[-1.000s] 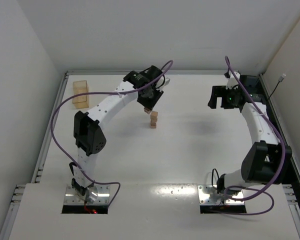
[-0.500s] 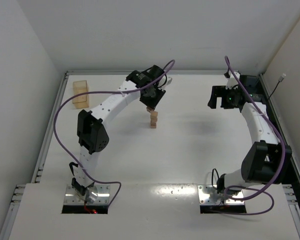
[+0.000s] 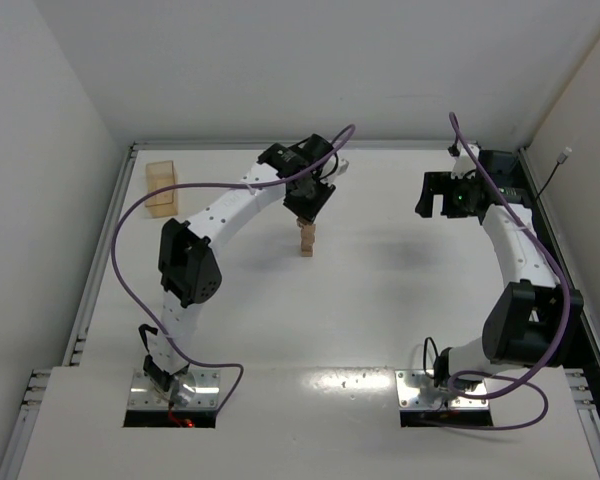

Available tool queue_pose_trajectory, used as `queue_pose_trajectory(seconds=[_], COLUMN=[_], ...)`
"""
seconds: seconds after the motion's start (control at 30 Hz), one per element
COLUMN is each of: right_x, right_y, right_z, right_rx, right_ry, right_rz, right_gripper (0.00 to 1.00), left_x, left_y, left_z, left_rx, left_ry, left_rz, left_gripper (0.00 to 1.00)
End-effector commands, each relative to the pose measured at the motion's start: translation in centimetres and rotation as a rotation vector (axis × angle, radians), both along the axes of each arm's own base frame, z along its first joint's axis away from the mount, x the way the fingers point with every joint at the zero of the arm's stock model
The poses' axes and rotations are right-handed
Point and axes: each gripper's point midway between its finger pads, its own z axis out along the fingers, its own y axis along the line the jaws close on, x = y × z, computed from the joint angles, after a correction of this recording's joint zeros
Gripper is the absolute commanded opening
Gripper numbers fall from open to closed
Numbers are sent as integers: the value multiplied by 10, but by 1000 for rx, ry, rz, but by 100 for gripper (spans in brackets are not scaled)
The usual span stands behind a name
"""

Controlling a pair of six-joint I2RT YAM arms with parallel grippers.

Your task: Build the wood block tower

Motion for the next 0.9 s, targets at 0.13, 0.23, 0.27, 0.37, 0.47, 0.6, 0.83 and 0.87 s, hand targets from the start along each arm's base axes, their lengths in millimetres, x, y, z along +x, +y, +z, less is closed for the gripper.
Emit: queue_pose_trajectory(seconds=[0.13,0.23,0.27,0.37,0.47,0.6,0.83,0.87], right_x=[11,11,11,9,9,9,9,9], right_y=[3,3,3,3,3,3,3,3], right_z=[13,13,17,13,13,13,13,13], right_rx=[9,9,8,9,9,9,9,9], right_ry=[-56,-56,-65,-56,-56,-56,-56,-56], right_rz=[10,10,10,10,10,10,10,10], right_gripper=[100,100,100,100,100,100,100,100], left_x=[3,3,3,4,5,5,7,7], left_y=[-10,-12,-12,-13,-15,-15,-13,-13], left_z=[12,8,8,11,9,9,9,9], left_rx=[-35,-35,-35,-41,-45,-45,-32,-32], left_ry=[-29,-17,-16,-24,-20,-20,-31,-31], left_rz=[-18,-22,-22,-22,-36,-36,-27,-27], left_gripper=[0,0,0,2,5,8,12,12])
